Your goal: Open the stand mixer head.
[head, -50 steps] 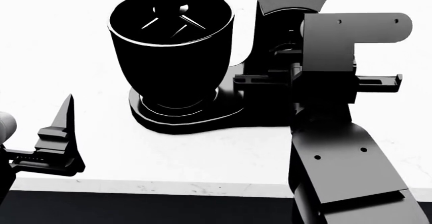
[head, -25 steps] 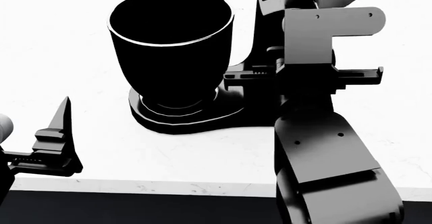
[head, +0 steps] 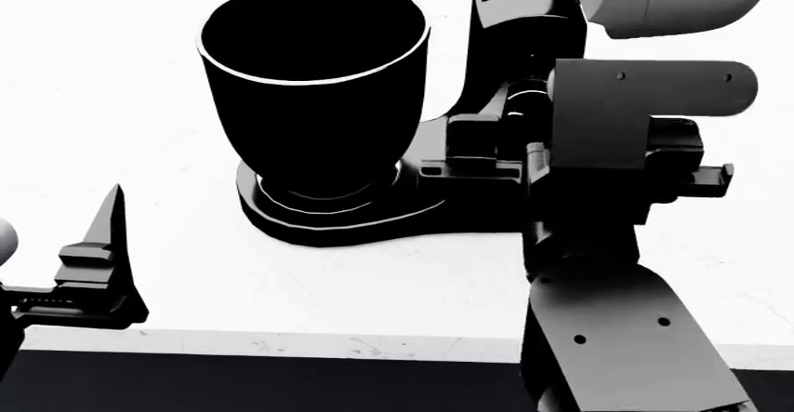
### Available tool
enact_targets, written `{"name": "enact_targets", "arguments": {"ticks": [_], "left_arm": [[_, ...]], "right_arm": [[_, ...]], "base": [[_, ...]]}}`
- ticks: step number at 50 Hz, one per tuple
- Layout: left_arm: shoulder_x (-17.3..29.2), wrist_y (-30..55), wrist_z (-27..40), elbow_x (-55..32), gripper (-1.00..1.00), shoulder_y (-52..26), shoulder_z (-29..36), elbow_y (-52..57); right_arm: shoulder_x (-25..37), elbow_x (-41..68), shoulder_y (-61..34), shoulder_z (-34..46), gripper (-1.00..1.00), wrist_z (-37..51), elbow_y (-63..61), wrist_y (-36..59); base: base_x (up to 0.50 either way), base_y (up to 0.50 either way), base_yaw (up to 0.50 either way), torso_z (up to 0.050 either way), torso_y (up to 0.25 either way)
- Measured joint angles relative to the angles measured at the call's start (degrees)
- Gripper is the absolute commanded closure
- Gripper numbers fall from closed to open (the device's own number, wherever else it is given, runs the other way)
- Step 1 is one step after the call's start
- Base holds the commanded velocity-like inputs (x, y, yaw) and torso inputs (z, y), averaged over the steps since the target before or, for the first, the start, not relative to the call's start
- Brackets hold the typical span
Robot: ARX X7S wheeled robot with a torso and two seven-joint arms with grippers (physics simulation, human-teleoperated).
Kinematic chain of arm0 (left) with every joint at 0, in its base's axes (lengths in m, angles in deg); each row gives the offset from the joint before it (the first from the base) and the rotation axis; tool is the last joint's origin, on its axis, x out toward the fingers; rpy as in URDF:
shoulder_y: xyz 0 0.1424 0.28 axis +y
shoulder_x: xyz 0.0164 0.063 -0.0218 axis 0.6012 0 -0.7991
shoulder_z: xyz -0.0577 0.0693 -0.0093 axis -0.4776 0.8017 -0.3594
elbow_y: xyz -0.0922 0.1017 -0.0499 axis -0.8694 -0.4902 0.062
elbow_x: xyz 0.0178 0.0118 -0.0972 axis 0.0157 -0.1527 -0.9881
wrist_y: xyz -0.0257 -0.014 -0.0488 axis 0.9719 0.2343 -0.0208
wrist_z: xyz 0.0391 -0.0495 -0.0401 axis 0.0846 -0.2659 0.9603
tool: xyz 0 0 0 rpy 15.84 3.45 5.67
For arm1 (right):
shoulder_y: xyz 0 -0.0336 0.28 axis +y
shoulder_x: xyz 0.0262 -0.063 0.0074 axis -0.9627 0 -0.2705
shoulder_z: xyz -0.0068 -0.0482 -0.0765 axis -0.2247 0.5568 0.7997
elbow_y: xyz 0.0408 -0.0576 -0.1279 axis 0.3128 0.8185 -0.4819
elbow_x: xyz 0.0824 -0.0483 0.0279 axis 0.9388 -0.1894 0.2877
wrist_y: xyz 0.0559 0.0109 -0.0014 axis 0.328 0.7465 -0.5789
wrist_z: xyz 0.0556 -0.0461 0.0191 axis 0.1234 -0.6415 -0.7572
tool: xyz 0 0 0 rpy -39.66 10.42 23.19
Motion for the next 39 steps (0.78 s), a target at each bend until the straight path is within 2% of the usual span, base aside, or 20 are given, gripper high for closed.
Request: {"name": "enact_targets", "arguments": {"ticks": [8, 20, 39], "left_arm": [[-0.2, -0.1, 0.5, -0.2, -1.0, 0.2, 0.5, 0.4], [-0.4, 0.6, 1.6, -1.2, -1.0, 1.2, 0.1, 2.9], [0.1, 0.2, 2.1, -2.7, -1.0, 4.2, -1.1, 5.6]], "right_arm": [[0.3, 4.6, 9.3, -4.7, -1.0, 0.8, -12.8, 3.8], [-0.4, 11.3, 18.1, -12.4, -1.0, 1.7, -27.8, 10.3], [0.7, 22.1, 25.5, -18.7, -1.0, 7.1, -36.6, 12.0]], "base": [[0.0, 0.0, 0.0, 0.0, 0.0], [0.0, 0.0, 0.0, 0.0, 0.0], [0.0, 0.0, 0.0, 0.0, 0.0]]}}
